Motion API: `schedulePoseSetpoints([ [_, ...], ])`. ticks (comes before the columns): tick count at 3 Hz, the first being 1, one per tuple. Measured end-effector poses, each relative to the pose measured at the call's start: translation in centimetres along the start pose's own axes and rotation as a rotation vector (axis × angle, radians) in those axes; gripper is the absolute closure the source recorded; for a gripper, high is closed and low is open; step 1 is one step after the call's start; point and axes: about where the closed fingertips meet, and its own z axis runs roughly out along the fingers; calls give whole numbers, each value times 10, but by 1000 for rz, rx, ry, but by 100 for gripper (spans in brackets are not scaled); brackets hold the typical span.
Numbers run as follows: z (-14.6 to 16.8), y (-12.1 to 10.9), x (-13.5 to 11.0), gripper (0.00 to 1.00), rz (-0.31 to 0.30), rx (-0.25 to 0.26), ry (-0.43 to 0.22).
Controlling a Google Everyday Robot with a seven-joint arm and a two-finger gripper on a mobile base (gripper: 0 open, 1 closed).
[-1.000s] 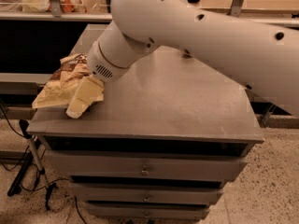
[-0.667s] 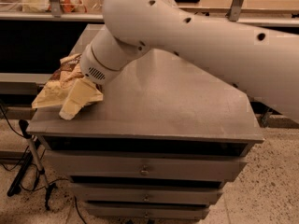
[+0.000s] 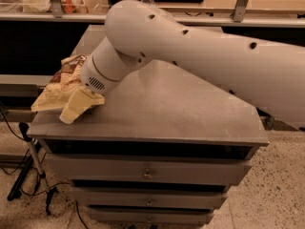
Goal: Pick brown chip bag
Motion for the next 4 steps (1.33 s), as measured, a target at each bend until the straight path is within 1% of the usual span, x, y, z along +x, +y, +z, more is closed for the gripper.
schedulePoseSetpoints([
  [1, 2, 0, 5, 41, 11, -6, -9],
  [3, -7, -13, 17, 87, 21, 17, 0],
  [4, -19, -26, 21, 100, 24, 45, 7],
])
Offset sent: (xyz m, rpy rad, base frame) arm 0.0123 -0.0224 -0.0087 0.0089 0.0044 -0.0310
